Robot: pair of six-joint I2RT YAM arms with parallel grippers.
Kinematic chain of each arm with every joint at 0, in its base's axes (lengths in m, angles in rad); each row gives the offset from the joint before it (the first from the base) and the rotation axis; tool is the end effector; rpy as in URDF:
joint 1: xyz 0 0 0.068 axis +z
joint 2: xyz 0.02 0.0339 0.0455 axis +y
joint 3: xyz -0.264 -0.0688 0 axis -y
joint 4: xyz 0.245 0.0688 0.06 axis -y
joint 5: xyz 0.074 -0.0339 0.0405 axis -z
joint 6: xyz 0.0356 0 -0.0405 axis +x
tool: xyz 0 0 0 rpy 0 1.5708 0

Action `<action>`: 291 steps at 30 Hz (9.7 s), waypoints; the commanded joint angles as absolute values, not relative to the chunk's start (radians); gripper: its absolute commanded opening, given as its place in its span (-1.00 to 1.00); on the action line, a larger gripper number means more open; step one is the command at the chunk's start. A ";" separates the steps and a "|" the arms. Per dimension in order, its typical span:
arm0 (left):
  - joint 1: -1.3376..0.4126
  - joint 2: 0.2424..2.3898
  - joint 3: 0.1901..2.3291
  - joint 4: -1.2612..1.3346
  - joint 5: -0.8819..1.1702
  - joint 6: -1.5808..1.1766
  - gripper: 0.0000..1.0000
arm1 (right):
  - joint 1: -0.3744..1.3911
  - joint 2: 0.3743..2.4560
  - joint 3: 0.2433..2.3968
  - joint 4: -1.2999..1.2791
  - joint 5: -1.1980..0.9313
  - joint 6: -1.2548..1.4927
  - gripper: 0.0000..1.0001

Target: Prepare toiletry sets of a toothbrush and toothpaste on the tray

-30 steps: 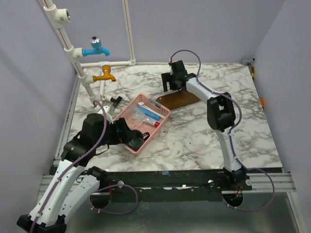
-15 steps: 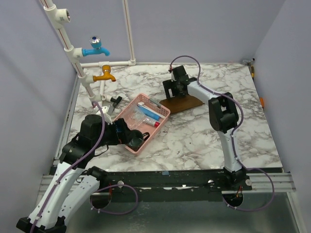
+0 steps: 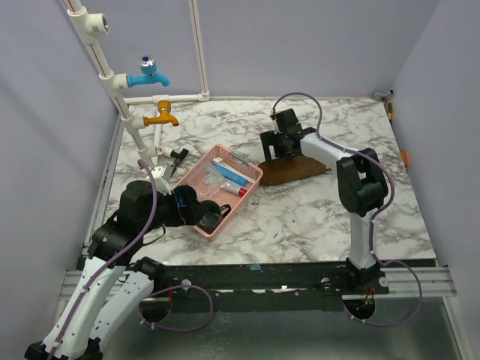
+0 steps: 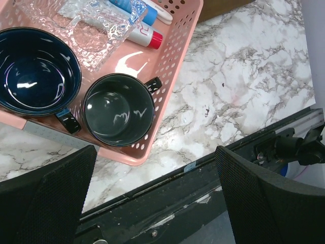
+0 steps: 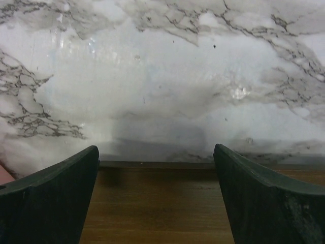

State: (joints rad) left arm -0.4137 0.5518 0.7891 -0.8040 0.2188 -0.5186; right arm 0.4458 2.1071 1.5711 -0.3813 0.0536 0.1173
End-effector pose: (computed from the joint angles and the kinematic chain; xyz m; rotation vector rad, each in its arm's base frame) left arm 0.0985 -0.0517 0.3094 0.0173 2.2245 -0.7658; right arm 0.4184 0.1978 0.1799 -0.3855 2.4643 0.1706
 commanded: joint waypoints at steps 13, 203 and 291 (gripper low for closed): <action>-0.416 0.530 0.769 -0.753 0.285 -0.531 0.97 | 0.448 1.800 1.190 -0.312 0.077 0.236 0.94; -0.417 0.568 0.690 -0.713 0.270 -0.489 0.98 | 0.803 1.628 0.965 -0.504 0.348 0.724 0.78; -0.458 0.538 0.684 -0.723 0.138 -0.525 0.97 | 0.709 2.180 1.806 -0.494 -0.026 0.029 -0.22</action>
